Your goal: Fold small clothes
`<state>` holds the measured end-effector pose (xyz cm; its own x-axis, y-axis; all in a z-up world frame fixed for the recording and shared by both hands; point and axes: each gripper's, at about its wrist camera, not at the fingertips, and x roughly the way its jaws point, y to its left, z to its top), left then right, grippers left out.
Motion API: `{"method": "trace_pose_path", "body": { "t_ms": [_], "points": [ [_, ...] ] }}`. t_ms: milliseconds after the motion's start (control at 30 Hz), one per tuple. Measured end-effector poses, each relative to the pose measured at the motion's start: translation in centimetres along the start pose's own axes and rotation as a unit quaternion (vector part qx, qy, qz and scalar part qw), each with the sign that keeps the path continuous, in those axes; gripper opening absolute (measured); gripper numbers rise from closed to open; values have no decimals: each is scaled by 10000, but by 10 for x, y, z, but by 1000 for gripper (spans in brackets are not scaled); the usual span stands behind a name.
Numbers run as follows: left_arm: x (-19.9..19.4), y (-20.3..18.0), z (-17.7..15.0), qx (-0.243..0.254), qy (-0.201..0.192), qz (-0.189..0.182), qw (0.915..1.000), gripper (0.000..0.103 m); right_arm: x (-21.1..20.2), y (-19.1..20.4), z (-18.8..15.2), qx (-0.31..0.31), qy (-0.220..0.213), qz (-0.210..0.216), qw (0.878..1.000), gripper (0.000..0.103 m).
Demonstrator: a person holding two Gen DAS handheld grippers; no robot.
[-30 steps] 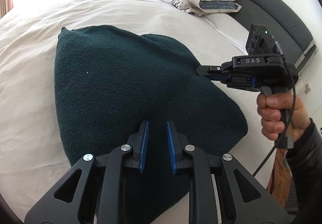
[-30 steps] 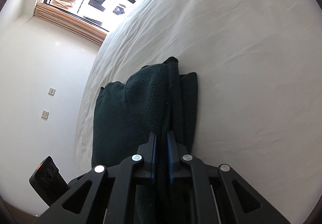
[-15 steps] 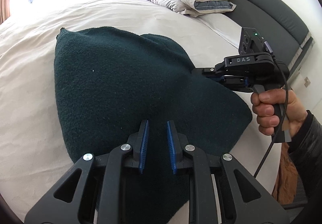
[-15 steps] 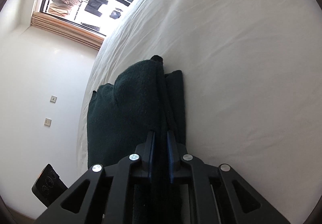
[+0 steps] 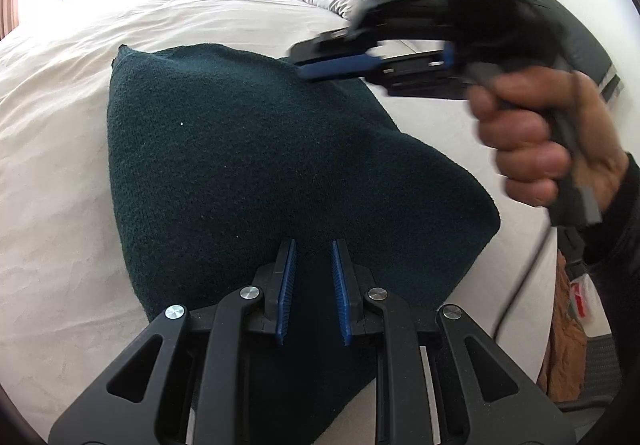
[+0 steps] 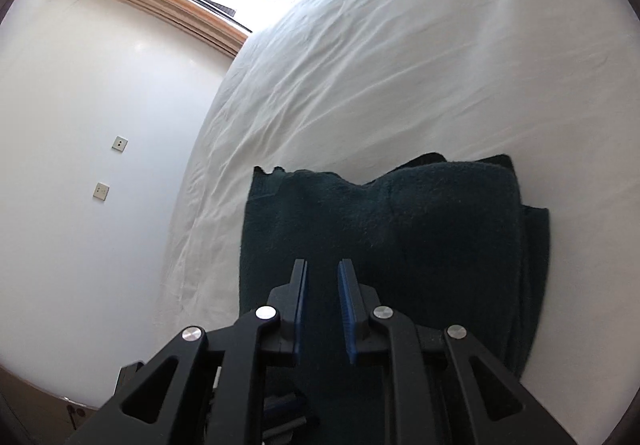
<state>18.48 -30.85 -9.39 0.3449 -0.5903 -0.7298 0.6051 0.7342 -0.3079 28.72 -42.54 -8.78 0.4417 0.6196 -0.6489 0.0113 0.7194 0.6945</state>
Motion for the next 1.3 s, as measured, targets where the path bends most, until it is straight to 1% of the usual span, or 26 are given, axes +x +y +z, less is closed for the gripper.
{"method": "trace_pose_path", "body": {
  "t_ms": [67,100,167,200,300,367,400,433,467,500,533,600,667,733,767,833,900,933,1000,1033,1067,1100,1133,1200,1233,1300],
  "points": [
    [0,1,-1,44,-10,-41,10000,18,12,-17,7,137,-21,-366,9992,4],
    [1,2,-1,40,-23,-65,10000,18,14,-26,10,235,-91,-388,9989,0],
    [1,5,-2,2,-54,-140,9999,18,10,-51,14,684,-336,-45,9971,0],
    [1,6,-2,-6,-70,-166,9998,18,5,-57,13,783,-514,22,9956,0],
    [-4,7,-2,-43,-118,-186,9997,18,-19,-69,3,889,-1013,-252,9906,0],
    [-15,10,-2,-137,-195,-137,9996,18,-41,-75,-7,1017,-1334,-472,9847,13],
    [-23,13,-1,-223,-272,-104,9993,18,-55,-76,-14,998,-1460,-663,9820,42],
    [-32,16,-1,-310,-406,-77,9987,18,-66,-76,-23,980,-1579,-860,9788,67],
    [-44,22,1,-414,-582,-27,9974,18,-75,-76,-29,952,-1638,-899,9778,71],
    [-51,26,3,-486,-682,27,9965,18,-83,-77,-35,905,-1651,-793,9789,71],
    [-59,34,6,-580,-792,107,9951,18,-88,-76,-42,872,-1606,-637,9811,71],
    [-64,48,12,-741,-850,225,9934,18,-91,-77,-56,845,-1360,-480,9859,73],
    [-59,70,17,-1136,-717,352,9903,18,-81,-77,-64,836,-1003,-394,9906,73],
    [-52,87,21,-1476,-596,232,9870,18,-65,-74,-72,809,-637,-272,9943,74],
    [-41,96,22,-1657,-384,129,9853,19,-56,-73,-73,776,-475,-244,9956,74],
    [-31,111,24,-1879,-189,43,9820,29,-48,-73,-73,712,-415,-270,9962,76],
    [-22,120,28,-2068,-81,-100,9783,63,-46,-76,-69,863,-408,-80,9954,76],
    [-19,125,28,-2200,-13,-239,9752,65,-48,-77,-69,932,-396,-43,9949,76],
    [-9,138,28,-2610,195,-649,9630,65,-48,-77,-69,871,-303,-71,9957,74],
    [-4,143,28,-2749,244,-853,9574,65,-47,-76,-68,811,-241,-95,9964,69],
    [1,144,27,-2729,275,-922,9572,65,-46,-77,-68,797,-191,-119,9966,67],
    [5,143,29,-2636,320,-935,9595,64,-47,-80,-69,847,-170,-102,9962,62],
    [8,144,30,-2595,343,-944,9605,61,-48,-83,-69,911,-153,-63,9957,53],
    [15,145,33,-2611,453,-968,9594,54,-49,-91,-71,1054,-138,-16,9943,43],
    [17,144,35,-2608,481,-952,9595,53,-51,-94,-74,1071,-135,1,9942,39],
    [14,140,37,-2469,498,-858,9639,48,-53,-90,-79,971,-164,-144,9950,35]
  ]
}}
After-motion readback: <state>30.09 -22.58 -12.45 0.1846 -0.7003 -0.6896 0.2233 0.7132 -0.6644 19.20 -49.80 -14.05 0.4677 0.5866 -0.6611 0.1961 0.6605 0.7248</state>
